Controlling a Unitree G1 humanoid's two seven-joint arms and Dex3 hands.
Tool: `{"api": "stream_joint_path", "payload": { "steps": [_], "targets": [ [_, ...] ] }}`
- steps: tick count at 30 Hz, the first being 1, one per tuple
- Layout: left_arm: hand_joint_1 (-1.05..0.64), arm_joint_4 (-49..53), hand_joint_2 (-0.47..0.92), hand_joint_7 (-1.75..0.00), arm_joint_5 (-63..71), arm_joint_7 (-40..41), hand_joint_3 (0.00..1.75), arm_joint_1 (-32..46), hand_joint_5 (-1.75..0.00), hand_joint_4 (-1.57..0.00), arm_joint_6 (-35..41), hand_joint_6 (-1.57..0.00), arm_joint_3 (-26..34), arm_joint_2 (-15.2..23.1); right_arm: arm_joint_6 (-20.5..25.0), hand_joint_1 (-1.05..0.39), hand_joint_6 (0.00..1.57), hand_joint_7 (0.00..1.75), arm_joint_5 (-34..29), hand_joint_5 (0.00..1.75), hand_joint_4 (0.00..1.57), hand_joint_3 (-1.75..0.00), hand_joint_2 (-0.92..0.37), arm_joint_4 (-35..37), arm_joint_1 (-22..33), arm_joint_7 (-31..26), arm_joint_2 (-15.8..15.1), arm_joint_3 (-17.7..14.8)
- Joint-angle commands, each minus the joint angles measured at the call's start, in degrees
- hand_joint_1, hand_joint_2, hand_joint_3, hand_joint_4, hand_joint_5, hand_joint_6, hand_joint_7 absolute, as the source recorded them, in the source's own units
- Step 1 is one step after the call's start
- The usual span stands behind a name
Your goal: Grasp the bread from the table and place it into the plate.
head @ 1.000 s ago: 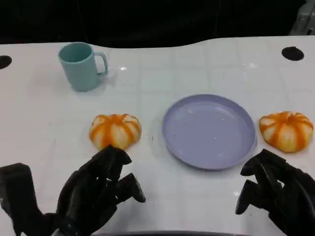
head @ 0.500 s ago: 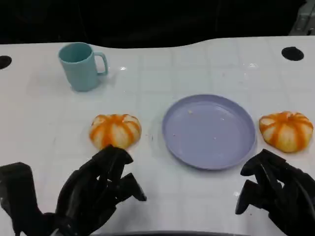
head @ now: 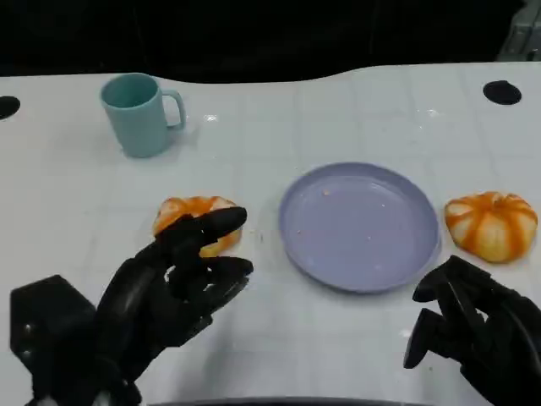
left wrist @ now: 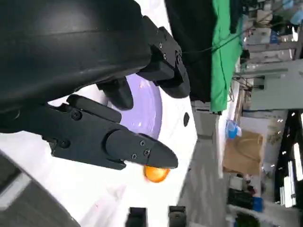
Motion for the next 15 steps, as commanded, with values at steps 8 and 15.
{"api": "stream_joint_path", "payload": {
  "steps": [8, 15],
  "targets": [
    [-0.36, 4.6, 0.85, -0.06, 21.4, 4.7, 0.0, -8.5, -0.7, 0.0, -12.9, -0.33, -2.2, 9.1, -0.5, -0.43, 0.48, 1.64, -0.9, 1.75, 0.64, -0.43, -0.92, 0.4, -1.0, 0.0, -0.7, -0.3],
    [-0.29, 6.1, 0.79, -0.02, 36.0, 7.6, 0.0, -12.0, -0.51, 0.0, -16.5, -0.28, -4.2, 15.5, 0.2, -0.43, 0.48, 1.64, -0.7, 1.75, 0.64, -0.42, -0.92, 0.0, -1.1, -0.3, -0.6, -0.5]
  ]
}}
